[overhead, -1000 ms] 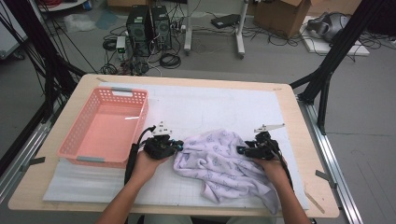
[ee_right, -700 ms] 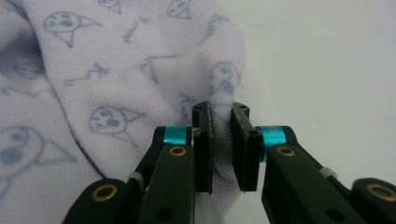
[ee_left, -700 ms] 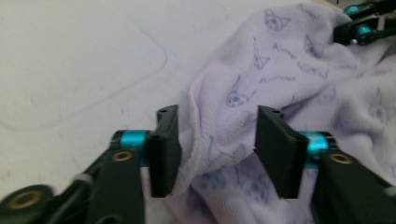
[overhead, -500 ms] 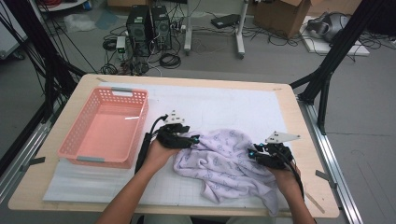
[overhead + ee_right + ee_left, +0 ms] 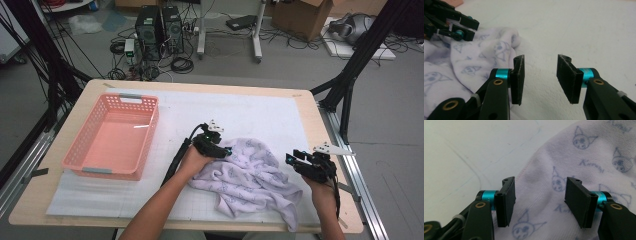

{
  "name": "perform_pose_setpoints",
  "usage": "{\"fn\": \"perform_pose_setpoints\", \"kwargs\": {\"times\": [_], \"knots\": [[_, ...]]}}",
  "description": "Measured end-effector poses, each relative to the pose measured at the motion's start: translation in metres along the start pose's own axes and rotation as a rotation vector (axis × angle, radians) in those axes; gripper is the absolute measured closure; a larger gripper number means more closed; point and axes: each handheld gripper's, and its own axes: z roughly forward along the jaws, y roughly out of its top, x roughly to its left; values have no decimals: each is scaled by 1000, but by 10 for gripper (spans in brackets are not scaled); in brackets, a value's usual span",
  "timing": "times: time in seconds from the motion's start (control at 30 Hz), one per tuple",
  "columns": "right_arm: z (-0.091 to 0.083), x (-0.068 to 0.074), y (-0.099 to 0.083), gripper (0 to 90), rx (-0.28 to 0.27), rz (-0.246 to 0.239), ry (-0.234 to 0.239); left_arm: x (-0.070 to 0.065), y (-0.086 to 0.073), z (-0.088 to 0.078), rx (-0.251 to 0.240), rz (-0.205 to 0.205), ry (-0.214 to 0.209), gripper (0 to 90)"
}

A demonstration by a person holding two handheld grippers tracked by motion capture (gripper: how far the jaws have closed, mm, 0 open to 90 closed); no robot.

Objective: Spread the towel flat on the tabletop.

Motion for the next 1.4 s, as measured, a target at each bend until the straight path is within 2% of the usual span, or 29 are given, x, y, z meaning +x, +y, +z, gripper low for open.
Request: {"fn": "perform_pose_setpoints", "kwargs": {"times": [0.07, 0.1, 0.2, 0.27, 0.33, 0.4, 0.47, 0.57, 0.7, 0.77, 0.8, 0.83, 0.93, 0.97, 1.03, 1.1, 1.13, 1.27, 1.4], "knots": [[4, -2, -3, 574, 10, 5, 4, -7, 0, 4, 19, 79, 52, 469], [5, -2, -4, 573, 22, 2, 7, -9, 1, 4, 21, 92, 47, 508], [8, 0, -3, 573, 24, -10, 14, -8, 1, 2, 18, 87, 40, 793], [10, 1, -2, 573, 32, -16, 19, -3, 0, 0, 16, 45, 24, 861], [12, 1, -2, 573, 38, -23, 22, 2, 1, -4, 8, 7, 32, 869], [13, -1, -2, 573, 39, -23, 20, 8, 2, -12, -21, -33, 38, 872], [14, -3, -2, 573, 40, -16, 14, 12, 4, -22, -63, -50, 55, 872], [14, -6, -3, 589, 46, 17, 12, 19, 4, -37, -86, -66, 75, 872], [18, -4, -2, 604, 41, 43, -3, 31, -9, -50, -92, -108, 140, 872], [19, 0, -2, 624, 46, 38, -2, 36, -19, -55, -98, -134, 145, 872], [20, 1, -2, 646, 47, 29, 6, 35, -24, -56, -95, -138, 137, 872], [21, 2, -1, 665, 49, 27, 10, 35, -27, -57, -70, -134, 122, 870], [22, 5, -1, 689, 44, 16, 17, 30, -31, -62, -101, -116, 109, 859], [22, 6, 0, 688, 48, 19, 16, 29, -30, -63, -118, -110, 104, 817], [23, 7, 0, 687, 51, 16, 15, 27, -27, -63, -175, -113, 102, 602], [24, 7, 0, 684, 51, 13, 10, 26, -21, -63, -198, -94, 104, 509], [24, 7, 0, 683, 52, 14, 11, 27, -18, -62, -216, -98, 105, 480], [23, 5, 0, 679, 44, 17, 10, 31, -4, -47, -209, -116, 112, 432], [23, 4, 0, 671, 43, 22, 12, 29, 2, -23, -104, -101, 80, 408]]}}
